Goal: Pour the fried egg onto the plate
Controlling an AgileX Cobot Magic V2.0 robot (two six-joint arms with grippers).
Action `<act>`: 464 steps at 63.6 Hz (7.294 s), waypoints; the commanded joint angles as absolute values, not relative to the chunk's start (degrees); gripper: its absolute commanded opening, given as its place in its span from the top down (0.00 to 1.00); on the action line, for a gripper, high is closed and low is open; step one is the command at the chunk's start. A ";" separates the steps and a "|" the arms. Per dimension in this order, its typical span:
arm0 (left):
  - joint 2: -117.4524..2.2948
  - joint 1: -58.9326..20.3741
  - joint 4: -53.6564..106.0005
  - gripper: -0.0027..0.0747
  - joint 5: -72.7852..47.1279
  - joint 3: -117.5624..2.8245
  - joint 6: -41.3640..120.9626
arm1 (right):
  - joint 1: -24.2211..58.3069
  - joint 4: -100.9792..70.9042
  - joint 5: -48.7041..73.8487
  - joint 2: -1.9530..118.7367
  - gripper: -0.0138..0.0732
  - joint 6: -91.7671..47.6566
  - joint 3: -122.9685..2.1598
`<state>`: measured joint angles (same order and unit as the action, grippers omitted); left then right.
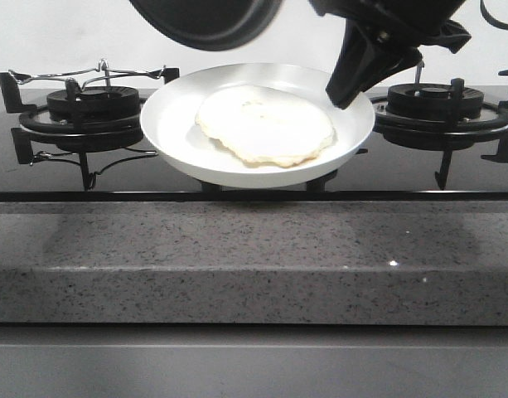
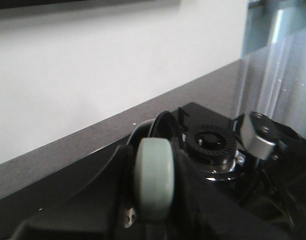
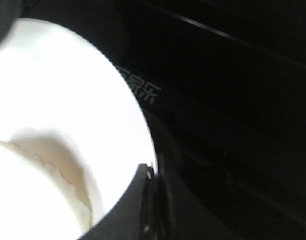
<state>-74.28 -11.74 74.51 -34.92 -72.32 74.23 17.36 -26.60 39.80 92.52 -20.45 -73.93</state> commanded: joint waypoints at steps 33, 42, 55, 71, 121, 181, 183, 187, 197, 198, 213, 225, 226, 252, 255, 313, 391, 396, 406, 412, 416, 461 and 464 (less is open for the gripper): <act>-87.52 12.96 97.58 0.99 -45.44 -77.17 51.99 | 17.23 -27.63 37.31 90.11 0.92 -20.92 -75.28; -91.92 16.08 101.82 0.99 -46.98 -77.17 50.33 | 17.23 -27.63 37.31 90.11 0.92 -20.92 -75.28; -98.46 17.70 102.50 0.99 -51.76 -77.17 42.43 | 17.23 -27.63 37.31 90.11 0.92 -20.92 -75.28; -104.50 17.70 102.22 0.99 -56.75 -77.17 38.23 | 17.23 -27.63 37.31 90.11 0.92 -20.92 -75.28; -105.53 20.63 97.73 0.48 -56.56 -77.17 39.68 | 17.23 -27.63 37.31 90.11 0.92 -20.92 -75.28; -80.92 23.06 64.92 0.26 -54.71 -77.29 40.81 | 17.23 -27.63 37.31 90.11 0.92 -20.92 -75.28; -79.52 21.05 61.57 0.26 -53.62 -77.29 39.78 | 17.23 -27.63 37.31 90.11 0.92 -20.92 -75.28; -76.37 16.00 55.40 0.26 -51.56 -77.29 37.19 | 17.23 -27.63 37.31 90.11 0.92 -20.92 -75.28; -69.02 3.41 32.98 0.26 -45.98 -76.17 24.75 | 17.23 -27.63 37.31 90.11 0.92 -20.92 -75.28; -68.39 1.96 31.07 0.26 -45.56 -75.84 23.29 | 17.23 -27.63 37.31 90.11 0.92 -20.92 -75.28; -55.92 -6.94 15.18 0.26 -39.57 -63.01 10.75 | 17.23 -27.63 37.31 90.11 0.92 -20.92 -75.28; -47.91 -7.42 15.05 0.26 -39.57 -53.43 10.75 | 17.23 -27.63 37.31 90.11 0.92 -20.92 -75.28; -47.37 -7.42 15.05 0.26 -39.57 -52.94 10.75 | 17.23 -27.63 37.31 90.11 0.92 -20.92 -75.28; -42.91 -7.42 15.17 0.26 -39.79 -50.25 10.75 | 17.23 -27.62 36.84 90.11 0.92 -20.92 -75.28; -42.91 -7.42 15.17 0.26 -39.79 -50.25 10.75 | 17.23 -27.62 36.23 90.11 0.92 -20.92 -75.28; -42.91 -7.42 15.17 0.26 -38.07 -50.25 10.75 | 11.23 -31.80 45.44 109.77 0.92 -13.43 -108.12; -42.91 -7.42 15.17 0.26 -37.71 -50.25 10.75 | 13.40 -24.09 51.55 96.65 0.44 -11.69 -100.21; -42.91 -7.42 15.17 0.26 -37.83 -50.25 10.75 | 13.70 -23.94 49.77 90.54 0.44 -12.14 -94.36; -42.91 -7.42 15.17 0.26 -37.83 -50.25 10.75 | 13.70 -22.41 46.02 78.05 0.44 -12.31 -82.12; -42.91 -7.42 15.17 0.26 -37.83 -50.25 10.75 | 13.70 -22.03 44.40 71.76 0.44 -12.31 -74.84; -42.91 -7.42 15.17 0.26 -37.83 -50.25 10.75 | 13.70 -21.98 44.08 67.77 0.44 -12.31 -70.69; -42.91 -7.42 15.17 0.44 -37.83 -50.25 10.75 | 13.70 -21.98 48.88 35.60 0.55 -12.31 -43.01; -42.91 -7.42 15.17 0.51 -37.83 -50.25 10.75 | 13.70 -21.98 48.88 34.95 0.63 -12.31 -43.01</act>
<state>-43.03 -7.06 14.47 -41.83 -48.83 11.26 13.90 -21.35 51.63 35.94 -11.70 -41.64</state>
